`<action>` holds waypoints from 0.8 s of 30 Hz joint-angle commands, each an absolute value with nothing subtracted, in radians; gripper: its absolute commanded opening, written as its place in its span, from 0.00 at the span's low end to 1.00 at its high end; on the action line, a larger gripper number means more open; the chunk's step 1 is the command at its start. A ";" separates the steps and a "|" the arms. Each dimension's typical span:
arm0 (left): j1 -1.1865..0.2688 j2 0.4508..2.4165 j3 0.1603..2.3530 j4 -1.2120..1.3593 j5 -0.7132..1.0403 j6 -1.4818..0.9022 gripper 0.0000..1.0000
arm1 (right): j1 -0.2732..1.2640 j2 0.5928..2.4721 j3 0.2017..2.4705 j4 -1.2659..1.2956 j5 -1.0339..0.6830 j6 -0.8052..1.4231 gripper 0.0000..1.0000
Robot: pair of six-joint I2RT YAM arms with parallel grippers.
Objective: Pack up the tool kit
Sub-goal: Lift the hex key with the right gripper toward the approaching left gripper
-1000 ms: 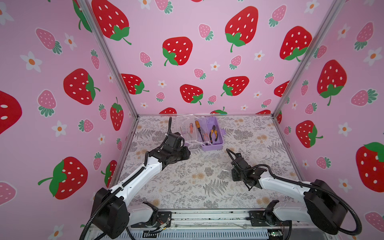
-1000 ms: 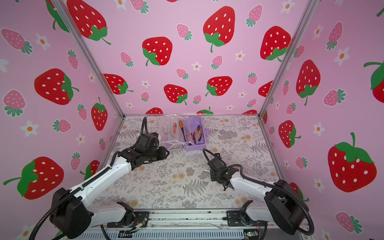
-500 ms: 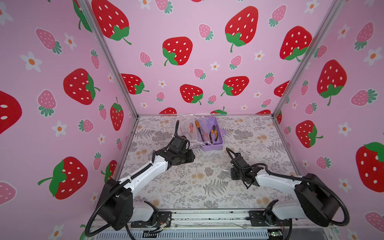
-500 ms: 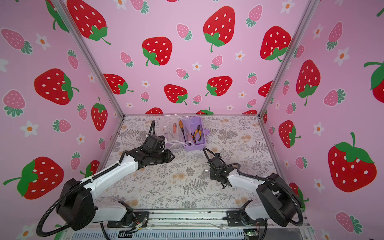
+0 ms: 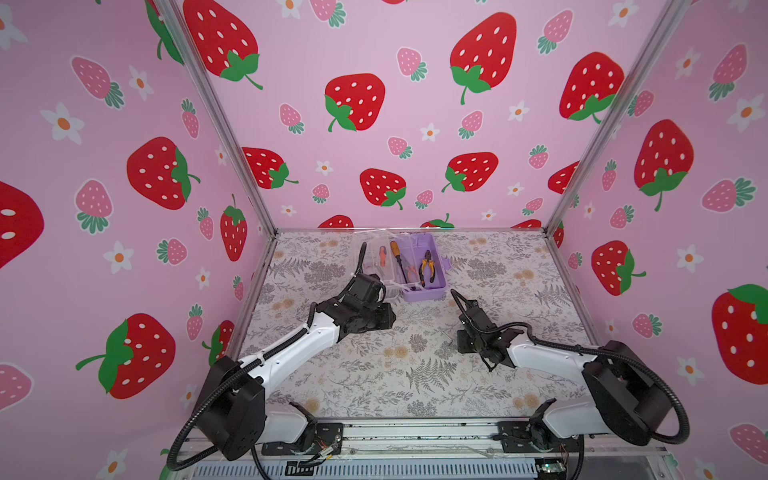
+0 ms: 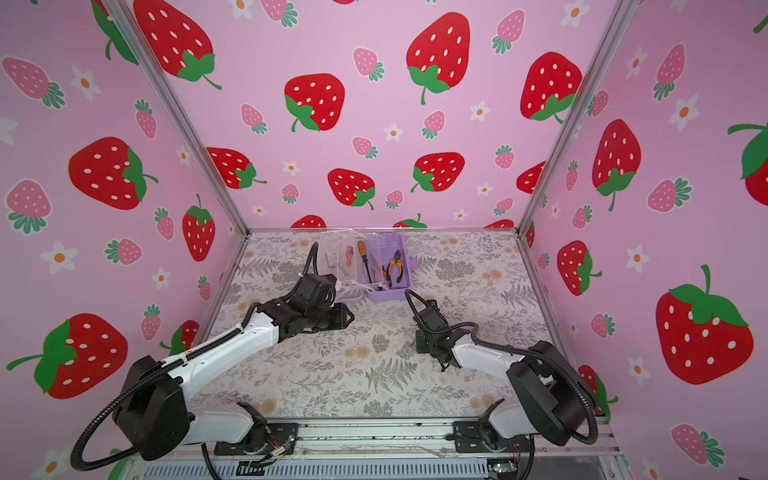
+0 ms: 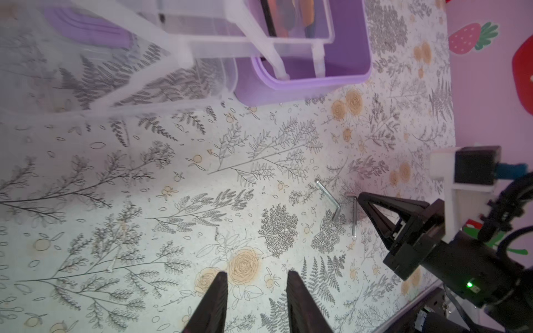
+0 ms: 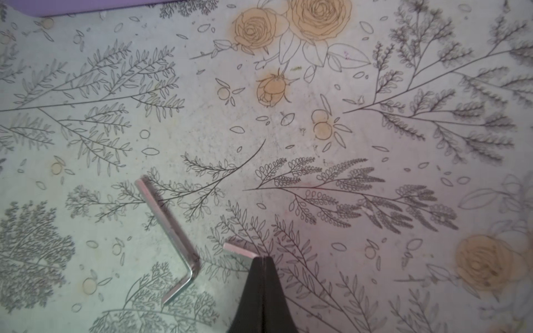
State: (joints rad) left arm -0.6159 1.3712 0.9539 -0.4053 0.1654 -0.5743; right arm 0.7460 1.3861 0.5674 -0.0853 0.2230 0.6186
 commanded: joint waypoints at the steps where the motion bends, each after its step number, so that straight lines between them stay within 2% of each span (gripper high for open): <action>1: -0.684 1.422 1.035 -0.417 0.162 -0.518 0.38 | 0.717 1.326 0.566 -0.098 0.186 0.596 0.00; 6: -0.754 1.508 1.096 -0.414 0.167 -0.501 0.39 | 0.704 1.303 0.585 -0.133 0.164 0.587 0.01; 13: -0.761 1.584 1.132 -0.381 0.211 -0.514 0.40 | 0.705 1.320 0.529 -0.101 0.080 0.616 0.20; 15: -0.761 1.597 1.136 -0.379 0.216 -0.511 0.40 | 0.706 1.330 0.517 -0.086 0.067 0.626 0.22; 19: -0.761 1.615 1.140 -0.380 0.227 -0.509 0.40 | 0.706 1.360 0.506 -0.077 0.067 0.635 0.23; 24: -0.764 1.617 1.128 -0.374 0.232 -0.515 0.40 | 0.710 1.397 0.520 -0.092 0.083 0.626 0.17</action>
